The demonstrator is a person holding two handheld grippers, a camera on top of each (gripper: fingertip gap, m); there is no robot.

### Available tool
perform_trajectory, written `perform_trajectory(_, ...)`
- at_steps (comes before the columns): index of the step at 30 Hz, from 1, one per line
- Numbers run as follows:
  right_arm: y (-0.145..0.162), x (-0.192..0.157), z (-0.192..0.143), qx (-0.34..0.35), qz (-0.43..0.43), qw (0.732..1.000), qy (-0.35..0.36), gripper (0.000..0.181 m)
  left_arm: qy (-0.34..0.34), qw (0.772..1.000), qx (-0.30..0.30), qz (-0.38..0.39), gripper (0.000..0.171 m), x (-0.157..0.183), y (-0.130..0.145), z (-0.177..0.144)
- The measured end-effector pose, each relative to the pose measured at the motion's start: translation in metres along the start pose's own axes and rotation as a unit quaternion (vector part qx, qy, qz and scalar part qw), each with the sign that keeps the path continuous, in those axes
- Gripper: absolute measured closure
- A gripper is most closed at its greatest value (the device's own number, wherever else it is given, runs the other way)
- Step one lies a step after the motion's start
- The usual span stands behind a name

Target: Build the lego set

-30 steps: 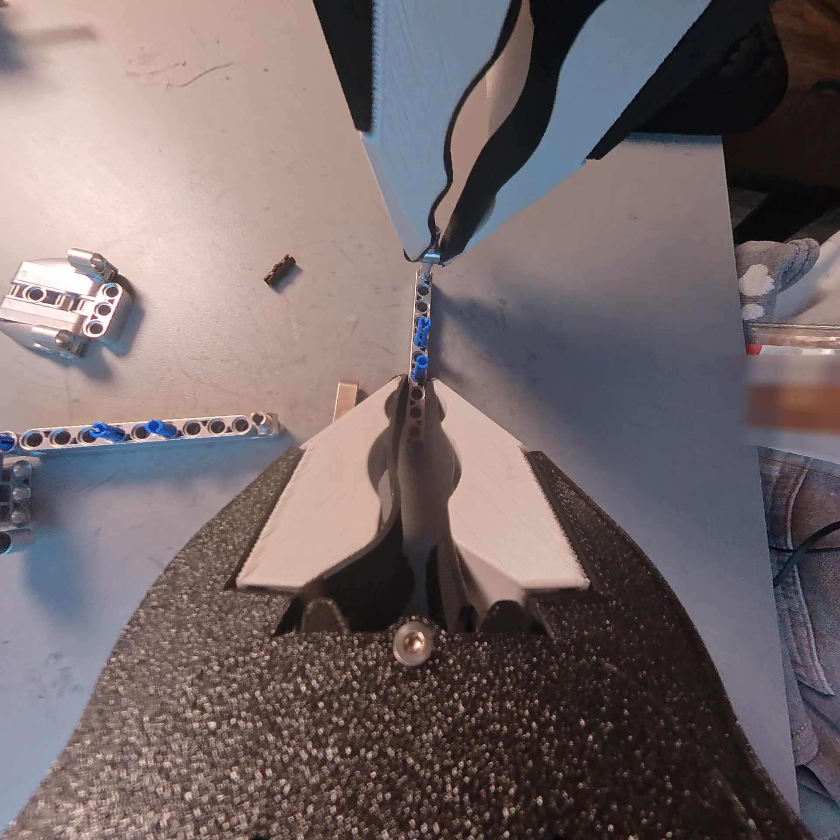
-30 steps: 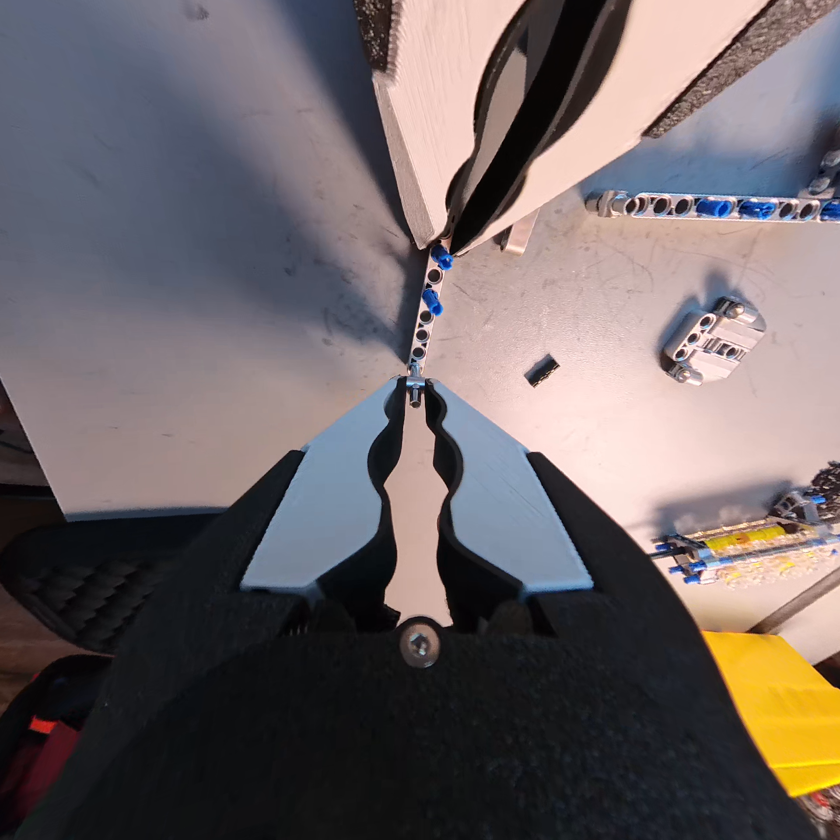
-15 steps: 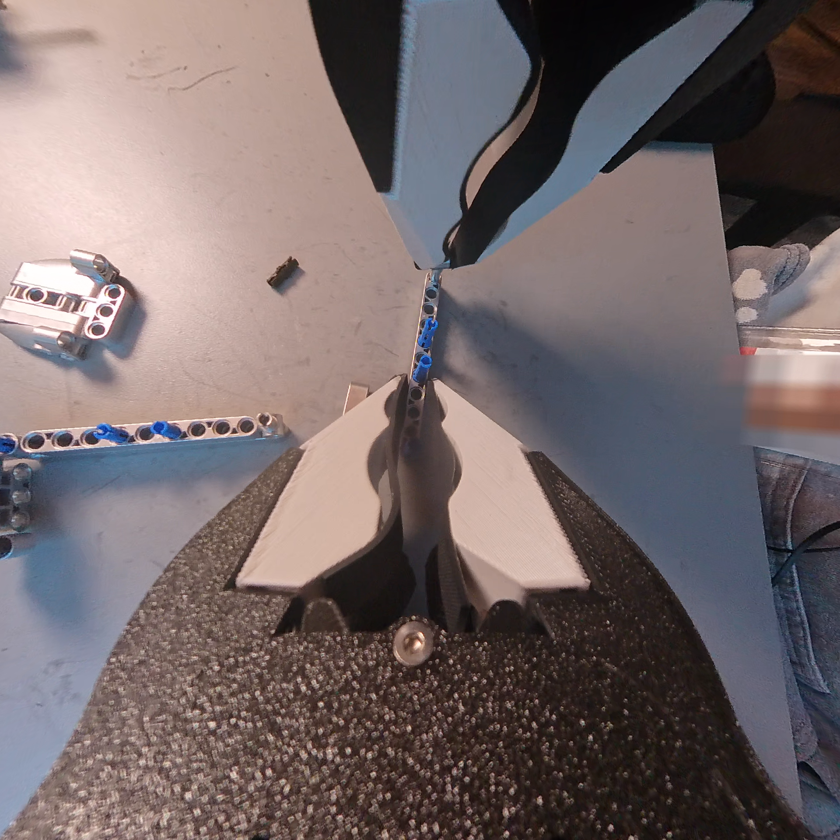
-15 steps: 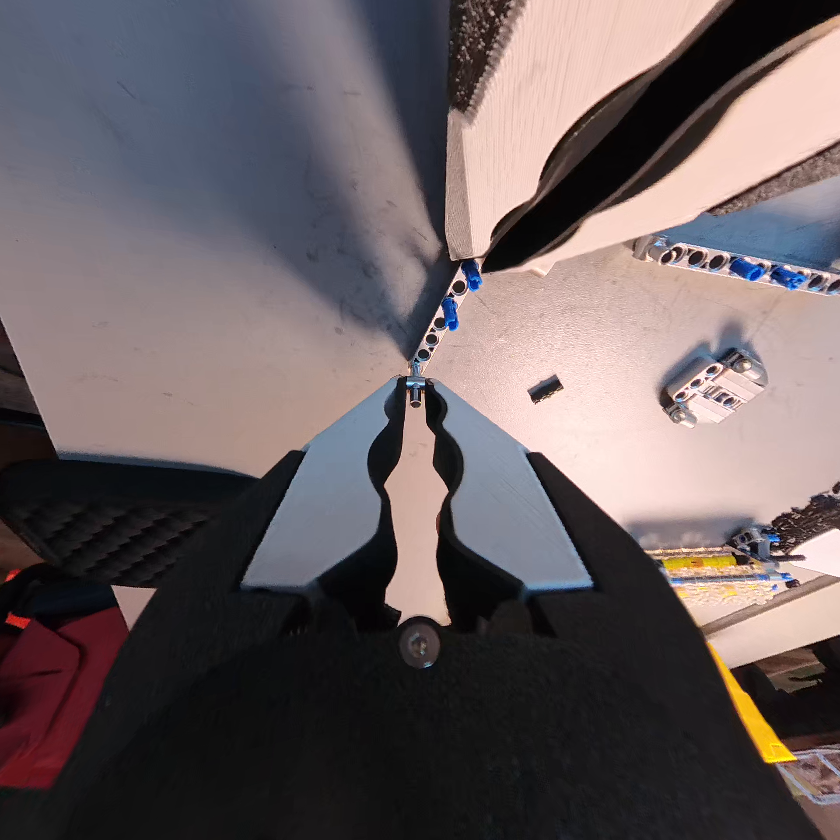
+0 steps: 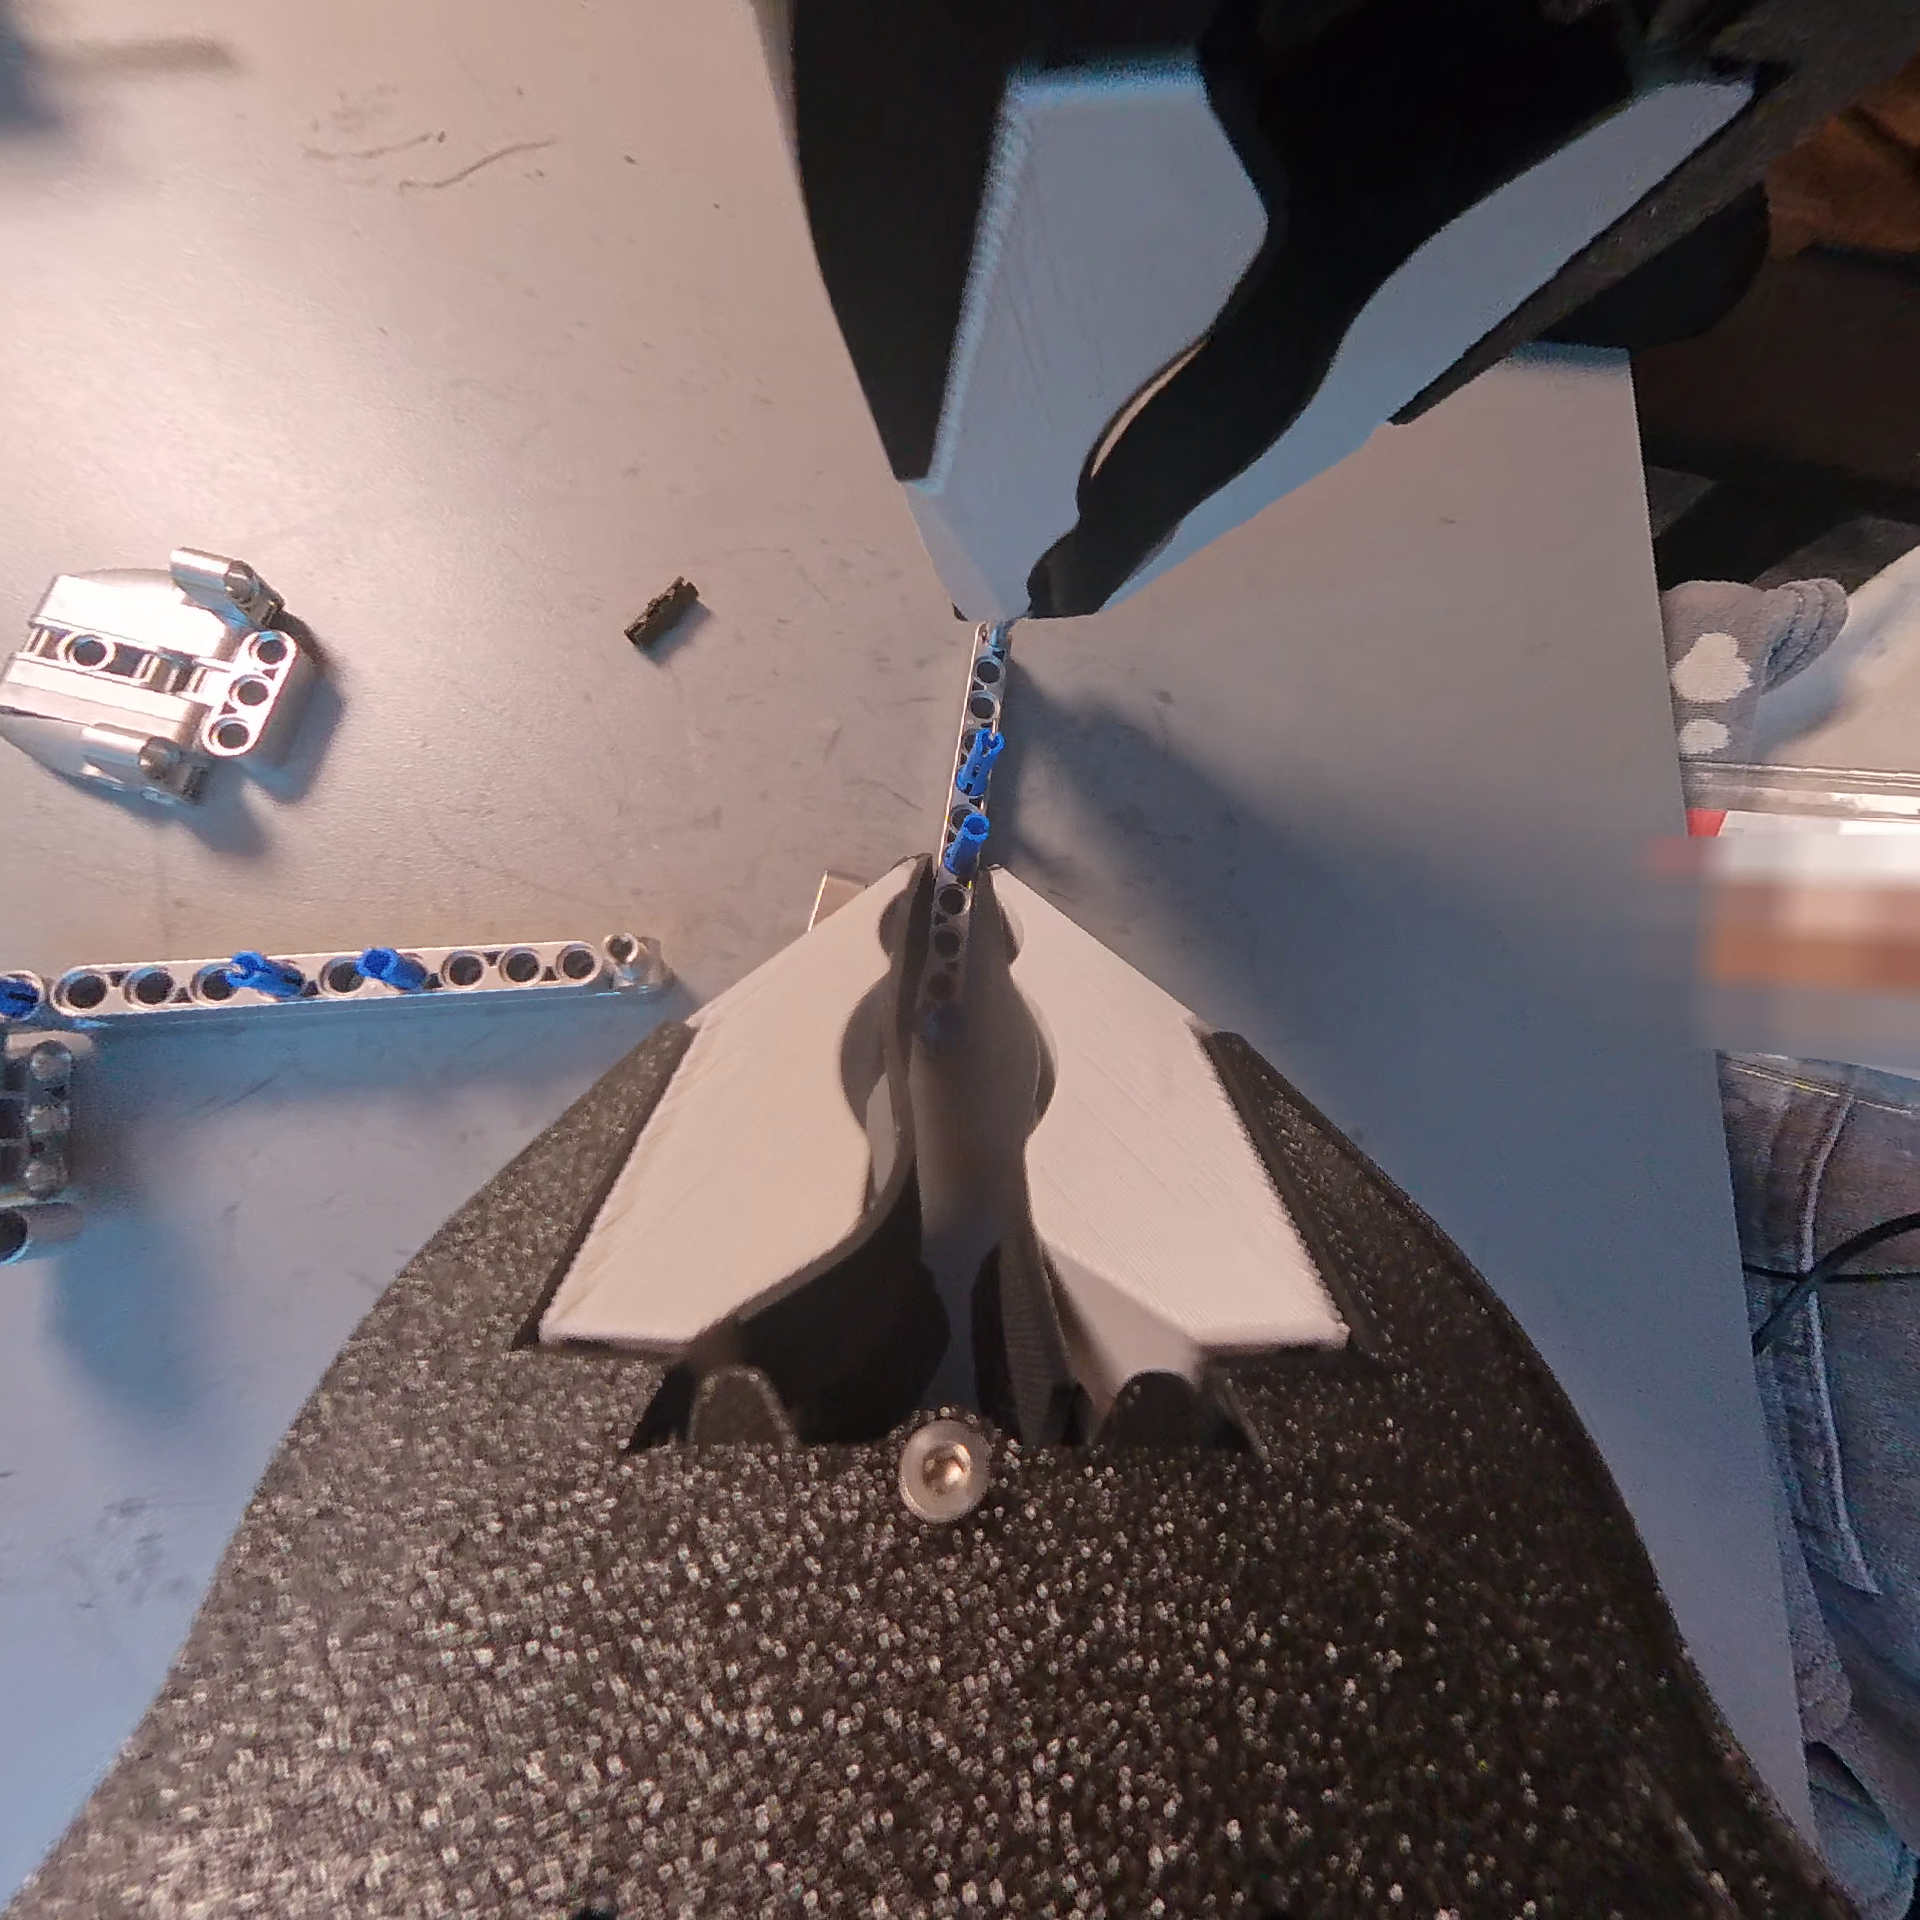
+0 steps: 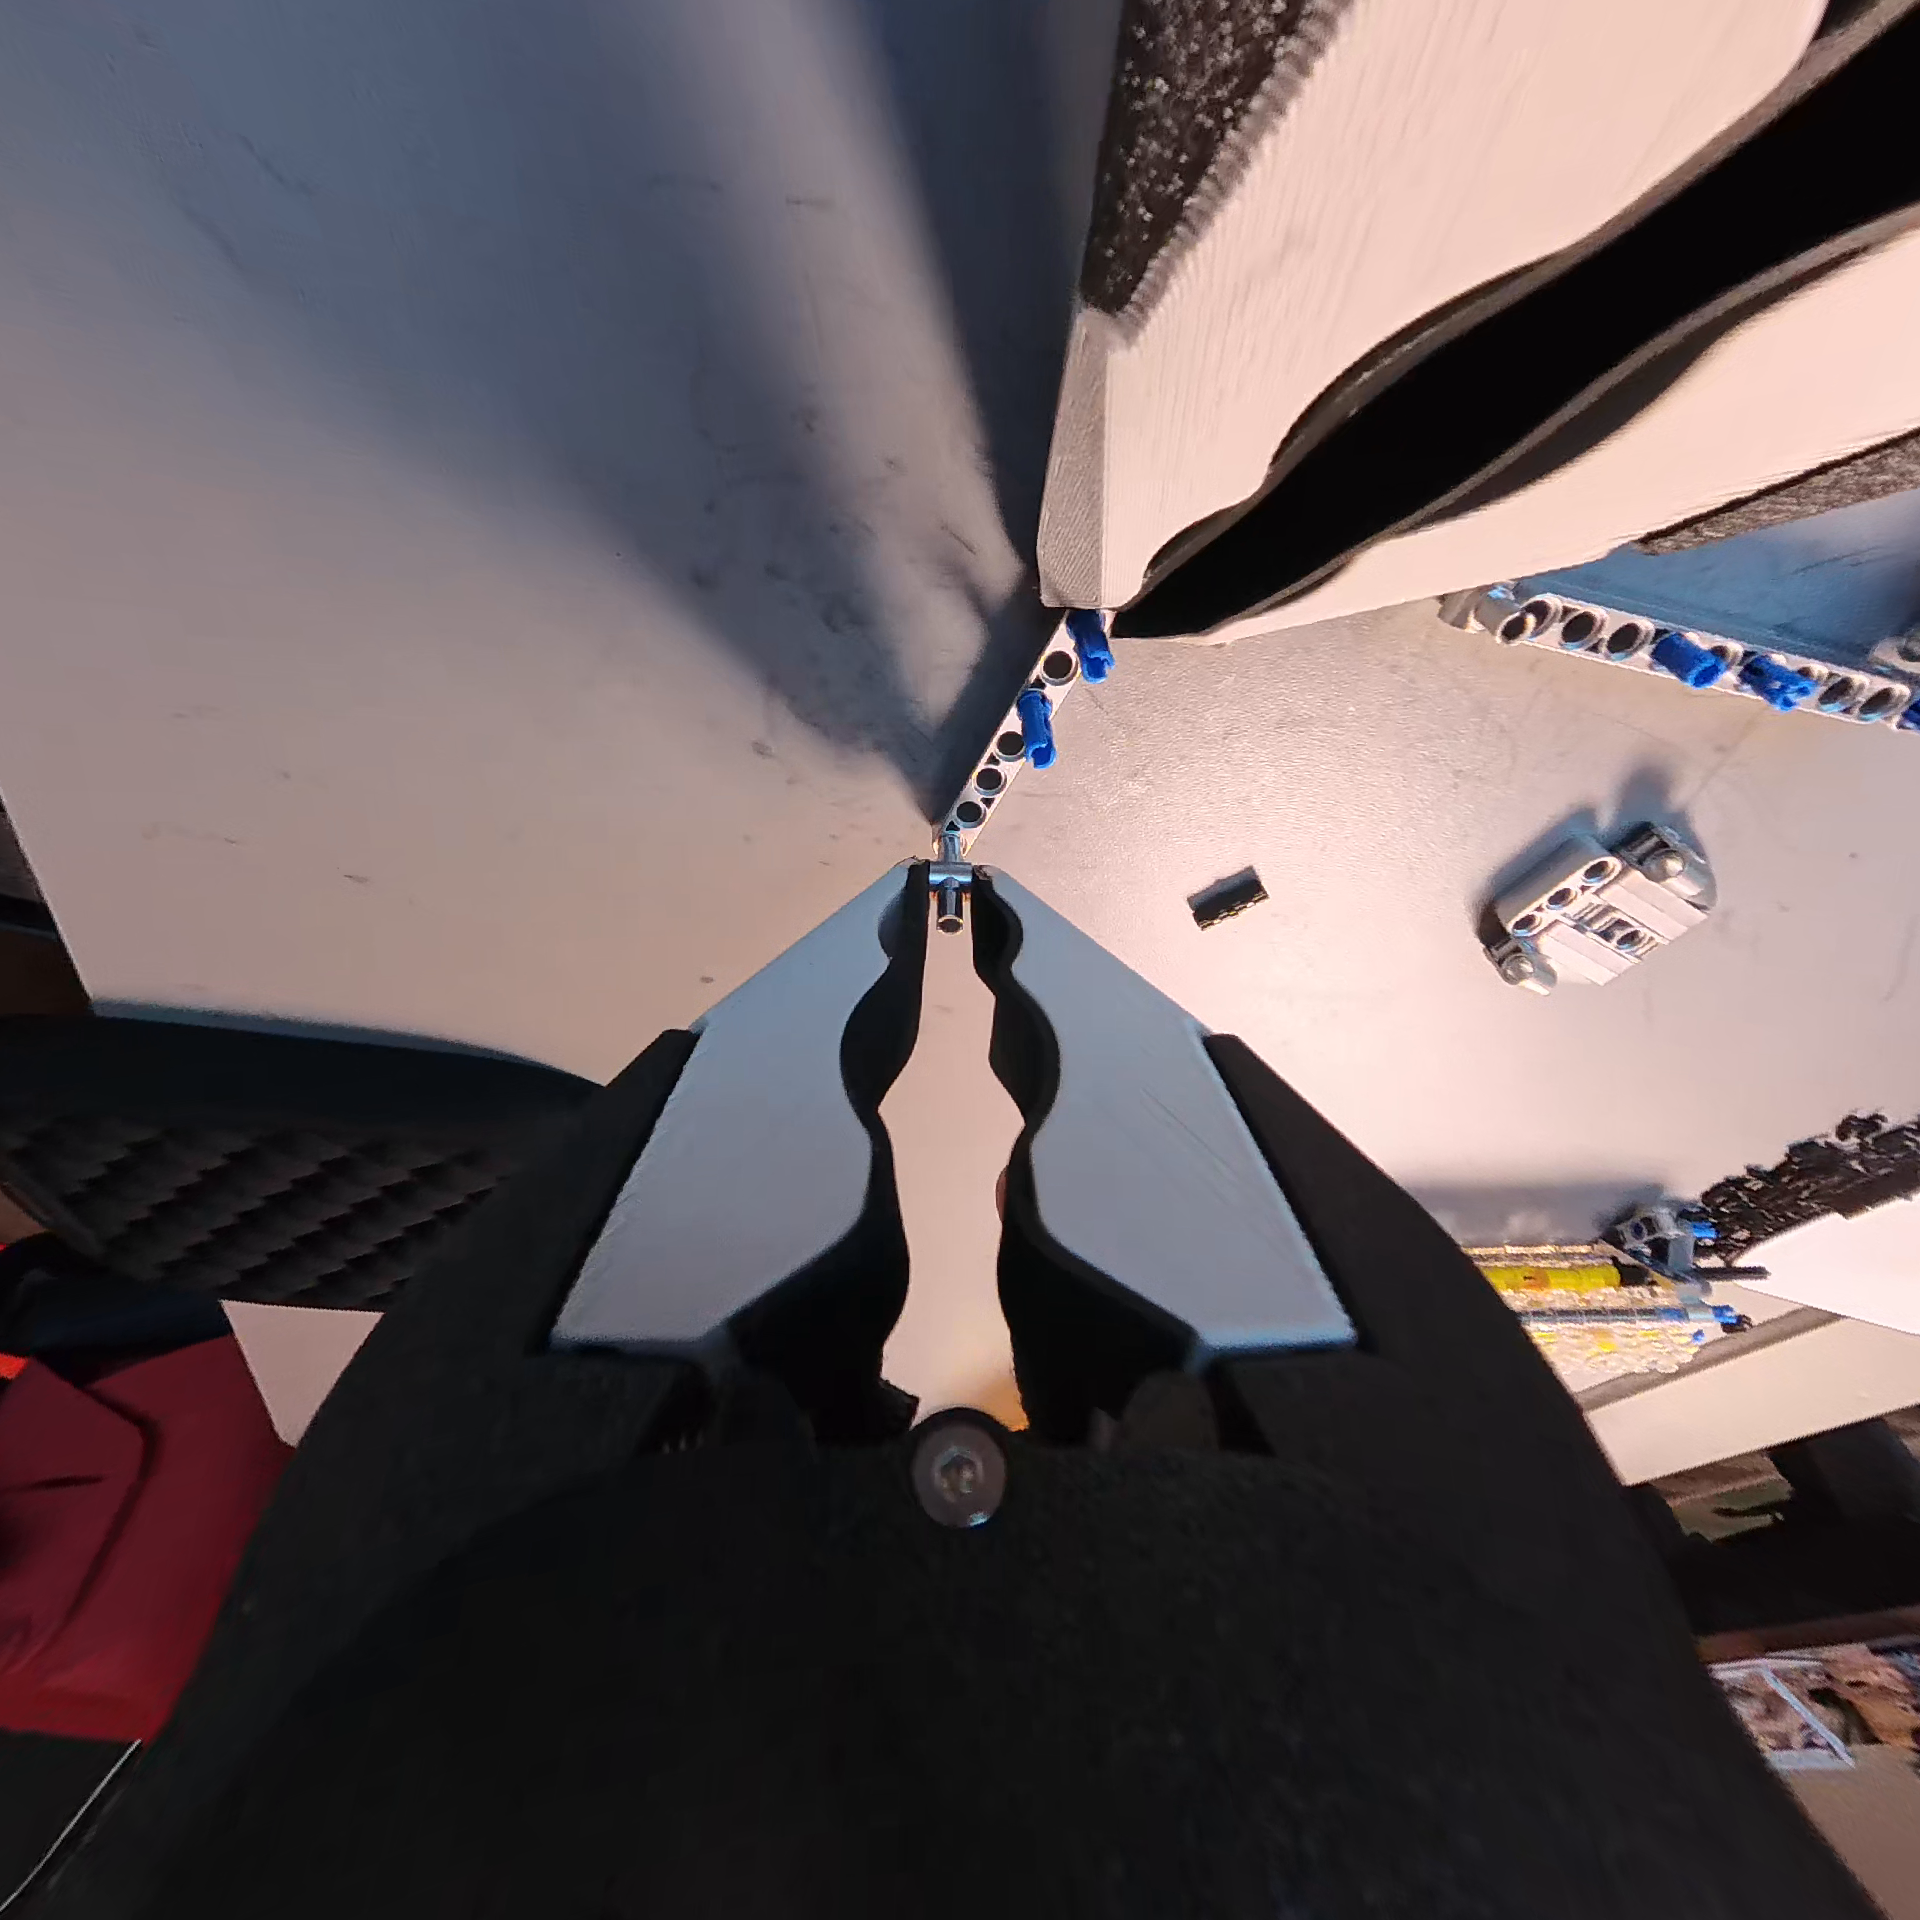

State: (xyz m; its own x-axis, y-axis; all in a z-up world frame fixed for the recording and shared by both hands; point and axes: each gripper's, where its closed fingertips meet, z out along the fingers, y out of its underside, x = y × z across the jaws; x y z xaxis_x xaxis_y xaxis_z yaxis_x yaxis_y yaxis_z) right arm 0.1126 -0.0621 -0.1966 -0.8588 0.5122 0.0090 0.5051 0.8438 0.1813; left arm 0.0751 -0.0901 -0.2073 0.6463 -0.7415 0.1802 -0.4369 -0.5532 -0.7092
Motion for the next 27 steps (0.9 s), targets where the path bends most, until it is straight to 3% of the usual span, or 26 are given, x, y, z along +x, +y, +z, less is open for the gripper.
perform_trajectory(5,0.006,-0.001,0.006,-0.006,0.023,1.000,-0.013,0.176,-0.002,1.000,-0.002,-0.004,0.167,0.000,0.000,0.000)
perform_trajectory(7,0.001,-0.008,0.011,0.023,0.055,0.997,-0.042,0.176,0.001,1.000,-0.003,-0.005,0.167,0.001,0.000,0.000)
perform_trajectory(15,-0.001,0.002,-0.001,0.071,0.101,0.992,-0.002,0.176,0.006,1.000,0.005,-0.014,0.166,0.000,0.000,-0.002)
perform_trajectory(19,-0.008,0.009,-0.016,0.117,0.106,0.986,0.058,0.175,0.056,0.995,0.074,-0.046,0.152,0.008,-0.021,-0.019)
perform_trajectory(27,-0.028,0.017,-0.054,0.193,0.085,0.961,0.181,0.175,0.172,0.959,0.175,-0.143,0.154,0.023,-0.052,-0.037)
